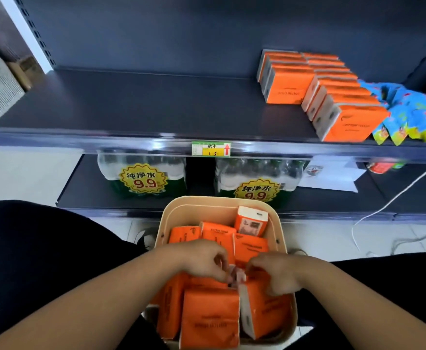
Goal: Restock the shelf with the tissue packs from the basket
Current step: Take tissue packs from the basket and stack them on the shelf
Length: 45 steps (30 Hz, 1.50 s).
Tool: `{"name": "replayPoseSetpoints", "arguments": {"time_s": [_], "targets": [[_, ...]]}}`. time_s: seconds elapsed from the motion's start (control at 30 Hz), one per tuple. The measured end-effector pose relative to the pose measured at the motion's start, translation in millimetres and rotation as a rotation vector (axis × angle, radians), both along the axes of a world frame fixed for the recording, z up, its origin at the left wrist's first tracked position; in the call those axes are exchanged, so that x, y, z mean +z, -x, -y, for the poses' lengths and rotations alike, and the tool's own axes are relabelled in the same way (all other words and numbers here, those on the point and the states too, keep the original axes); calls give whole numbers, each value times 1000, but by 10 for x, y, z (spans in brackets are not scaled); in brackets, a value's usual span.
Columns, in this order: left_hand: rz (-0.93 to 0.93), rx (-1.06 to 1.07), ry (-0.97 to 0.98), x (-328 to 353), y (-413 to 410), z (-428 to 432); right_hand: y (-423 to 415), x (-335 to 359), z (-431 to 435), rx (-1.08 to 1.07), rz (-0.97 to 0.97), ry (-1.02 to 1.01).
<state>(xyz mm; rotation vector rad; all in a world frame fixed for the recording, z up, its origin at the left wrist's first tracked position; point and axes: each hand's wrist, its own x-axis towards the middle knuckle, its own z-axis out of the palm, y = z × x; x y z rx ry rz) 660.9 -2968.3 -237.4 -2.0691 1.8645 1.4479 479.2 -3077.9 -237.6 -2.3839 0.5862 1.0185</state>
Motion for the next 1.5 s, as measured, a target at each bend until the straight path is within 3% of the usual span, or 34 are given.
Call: {"name": "replayPoseSetpoints", "arguments": {"time_s": [0.17, 0.4, 0.63, 0.8, 0.93, 1.1, 1.17, 1.3, 1.5], "targets": [[62, -217, -227, -16, 93, -52, 16, -109, -3, -51, -123, -4], [150, -285, -176, -63, 157, -67, 28, -221, 33, -131, -264, -59], [119, -268, -213, -112, 136, -55, -2, -278, -2, 20, -232, 8], [92, -232, -224, -169, 106, -53, 4, -217, 51, -21, -178, -52], [-25, -96, -225, -150, 25, -18, 31, -65, 212, -94, -27, -33], [-218, 390, 45, -317, -48, 71, -7, -119, 296, -233, 245, -43], [-243, 488, 85, -392, -61, 96, -71, -205, 231, -226, 313, -25], [-359, 563, 40, -557, -75, 82, -173, -345, 125, -217, 327, 30], [-360, 575, 13, -644, -147, 104, -100, -417, 151, -424, 276, 183]]}}
